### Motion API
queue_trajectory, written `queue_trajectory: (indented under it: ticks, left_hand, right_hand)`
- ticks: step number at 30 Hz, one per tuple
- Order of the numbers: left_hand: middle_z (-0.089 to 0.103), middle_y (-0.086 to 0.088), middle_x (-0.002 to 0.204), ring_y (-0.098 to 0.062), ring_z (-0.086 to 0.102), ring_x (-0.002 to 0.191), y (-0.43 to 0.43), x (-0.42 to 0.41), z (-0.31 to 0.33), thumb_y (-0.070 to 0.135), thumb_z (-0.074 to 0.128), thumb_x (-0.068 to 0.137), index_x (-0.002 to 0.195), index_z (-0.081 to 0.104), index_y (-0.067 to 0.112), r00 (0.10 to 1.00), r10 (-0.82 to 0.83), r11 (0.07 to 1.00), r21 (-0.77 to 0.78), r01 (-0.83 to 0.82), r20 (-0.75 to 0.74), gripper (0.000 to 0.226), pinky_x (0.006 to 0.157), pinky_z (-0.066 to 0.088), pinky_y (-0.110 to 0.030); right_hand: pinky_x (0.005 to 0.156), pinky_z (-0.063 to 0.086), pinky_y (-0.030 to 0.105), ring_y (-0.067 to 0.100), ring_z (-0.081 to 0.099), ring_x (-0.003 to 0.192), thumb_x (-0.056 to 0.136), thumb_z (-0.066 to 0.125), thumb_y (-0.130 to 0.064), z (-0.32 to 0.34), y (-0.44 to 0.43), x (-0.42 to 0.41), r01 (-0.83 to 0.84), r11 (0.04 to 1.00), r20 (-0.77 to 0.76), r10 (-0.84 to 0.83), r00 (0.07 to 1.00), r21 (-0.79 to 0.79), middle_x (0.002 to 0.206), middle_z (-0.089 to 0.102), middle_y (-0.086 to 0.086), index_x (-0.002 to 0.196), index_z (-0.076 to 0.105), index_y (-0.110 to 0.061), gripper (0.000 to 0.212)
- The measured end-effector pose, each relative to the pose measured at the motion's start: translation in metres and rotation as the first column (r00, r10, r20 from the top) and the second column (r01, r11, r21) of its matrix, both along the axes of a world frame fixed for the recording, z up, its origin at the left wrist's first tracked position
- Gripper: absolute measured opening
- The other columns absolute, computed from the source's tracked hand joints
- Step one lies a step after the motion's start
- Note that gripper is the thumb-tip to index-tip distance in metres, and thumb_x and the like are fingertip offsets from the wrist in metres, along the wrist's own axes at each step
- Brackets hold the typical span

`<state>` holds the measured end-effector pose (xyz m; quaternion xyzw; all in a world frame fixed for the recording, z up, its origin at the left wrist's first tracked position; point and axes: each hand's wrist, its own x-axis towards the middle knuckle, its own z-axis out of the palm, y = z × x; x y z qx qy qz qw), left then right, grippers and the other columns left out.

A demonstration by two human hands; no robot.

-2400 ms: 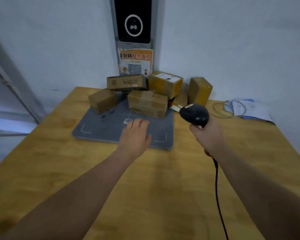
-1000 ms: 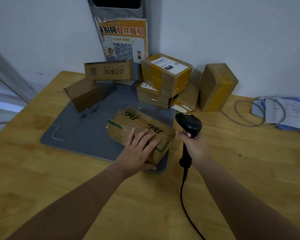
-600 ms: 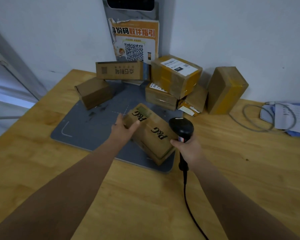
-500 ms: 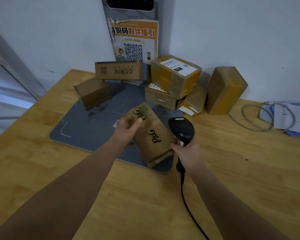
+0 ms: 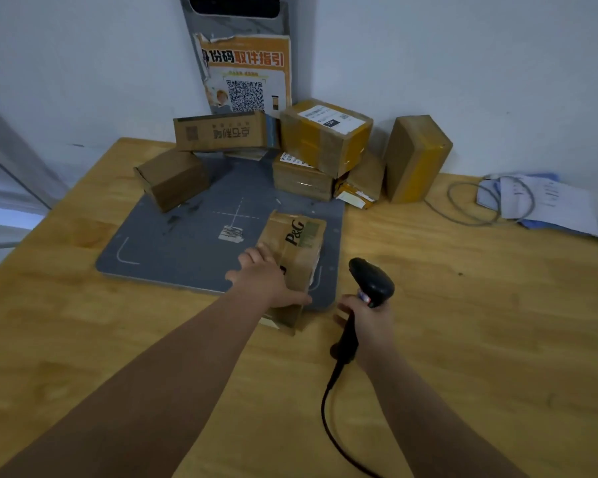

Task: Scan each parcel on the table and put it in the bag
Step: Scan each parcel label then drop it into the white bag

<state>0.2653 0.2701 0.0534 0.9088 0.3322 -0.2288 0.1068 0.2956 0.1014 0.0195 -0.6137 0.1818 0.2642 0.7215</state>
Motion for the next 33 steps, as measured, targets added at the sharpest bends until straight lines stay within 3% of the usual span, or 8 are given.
queue_trajectory:
  ticks: [5, 9, 12, 16, 22, 27, 30, 33]
  left_hand:
    - [0.014, -0.015, 0.150, -0.038, 0.024, 0.136, 0.007, -0.025, 0.006, 0.069, 0.069, 0.067, 0.152, -0.014, 0.024, 0.992, 0.052, 0.961, -0.275, -0.020, 0.111, 0.127, 0.106, 0.036, -0.048]
    - [0.041, 0.004, 0.144, -0.023, 0.045, 0.127, 0.002, -0.075, 0.005, 0.053, 0.076, 0.070, 0.144, 0.009, 0.056, 0.849, 0.430, 0.550, -0.835, 0.021, 0.305, 0.100, 0.101, 0.044, -0.043]
    - [0.051, 0.008, 0.134, -0.016, 0.051, 0.116, -0.016, -0.107, 0.010, 0.033, 0.078, 0.074, 0.146, 0.015, 0.046, 0.754, 0.607, 0.278, -0.956, 0.095, 0.252, 0.097, 0.086, 0.048, -0.035]
    - [0.056, 0.003, 0.130, -0.022, 0.054, 0.118, -0.019, -0.127, 0.011, 0.042, 0.078, 0.051, 0.140, 0.018, 0.050, 0.729, 0.663, 0.145, -0.985, 0.096, 0.168, 0.107, 0.088, 0.049, -0.041]
    - [0.064, 0.004, 0.123, -0.018, 0.054, 0.121, 0.007, -0.147, 0.012, 0.051, 0.078, 0.059, 0.137, 0.032, 0.032, 0.754, 0.640, 0.180, -0.983, 0.037, 0.145, 0.093, 0.112, 0.032, -0.047]
    - [0.066, -0.003, 0.114, -0.020, 0.061, 0.107, 0.015, -0.156, 0.014, 0.027, 0.062, 0.091, 0.130, 0.036, 0.024, 0.694, 0.694, 0.253, -0.967, 0.013, 0.191, 0.047, 0.086, 0.050, -0.038]
    - [0.064, -0.001, 0.117, -0.019, 0.059, 0.109, 0.021, -0.164, 0.008, 0.023, 0.068, 0.087, 0.137, 0.025, 0.039, 0.633, 0.725, 0.340, -0.940, 0.011, 0.270, 0.068, 0.089, 0.049, -0.037]
    - [0.061, -0.003, 0.120, -0.017, 0.057, 0.108, 0.031, -0.172, 0.002, 0.022, 0.074, 0.082, 0.145, 0.017, 0.046, 0.610, 0.730, 0.390, -0.921, 0.000, 0.309, 0.089, 0.086, 0.048, -0.035]
  right_hand:
    - [0.090, 0.054, 0.047, 0.024, 0.060, 0.092, 0.084, 0.069, -0.001, 0.010, -0.018, -0.024, -0.025, 0.998, -0.053, 0.028, 0.998, 0.059, 0.097, 0.057, 0.008, 0.094, 0.057, -0.019, 0.023]
    - [0.089, 0.051, 0.046, 0.028, 0.060, 0.101, 0.074, 0.080, -0.026, 0.023, -0.033, -0.042, -0.233, 0.954, 0.017, 0.234, 0.972, 0.187, 0.105, 0.062, 0.009, 0.099, 0.061, -0.011, 0.035]
    - [0.092, 0.050, 0.045, 0.034, 0.061, 0.107, 0.070, 0.083, -0.038, 0.031, -0.032, -0.054, -0.375, 0.879, 0.124, 0.354, 0.927, 0.293, 0.117, 0.062, 0.016, 0.119, 0.059, -0.001, 0.066]
    - [0.100, 0.047, 0.046, 0.027, 0.061, 0.118, 0.080, 0.073, -0.034, 0.042, -0.022, -0.072, -0.475, 0.835, 0.220, 0.426, 0.878, 0.278, 0.127, 0.065, 0.010, 0.132, 0.058, -0.014, 0.058]
    - [0.087, 0.053, 0.034, 0.021, 0.068, 0.105, 0.079, 0.068, -0.023, 0.049, -0.017, -0.096, -0.482, 0.853, 0.234, 0.436, 0.869, 0.200, 0.117, 0.071, 0.006, 0.123, 0.063, -0.015, 0.045]
    - [0.090, 0.053, 0.031, 0.017, 0.069, 0.103, 0.076, 0.072, -0.033, 0.056, -0.010, -0.110, -0.502, 0.860, 0.199, 0.477, 0.856, 0.096, 0.112, 0.073, -0.001, 0.117, 0.063, -0.024, 0.043]
    - [0.087, 0.053, 0.034, 0.016, 0.066, 0.094, 0.082, 0.075, -0.032, 0.059, -0.001, -0.114, -0.342, 0.927, 0.197, 0.368, 0.909, -0.153, 0.105, 0.068, -0.004, 0.107, 0.057, -0.031, 0.031]
    - [0.076, 0.057, 0.032, 0.017, 0.067, 0.076, 0.087, 0.070, -0.025, 0.071, -0.001, -0.122, -0.267, 0.933, 0.333, 0.337, 0.881, -0.240, 0.092, 0.066, 0.000, 0.101, 0.057, -0.026, 0.019]
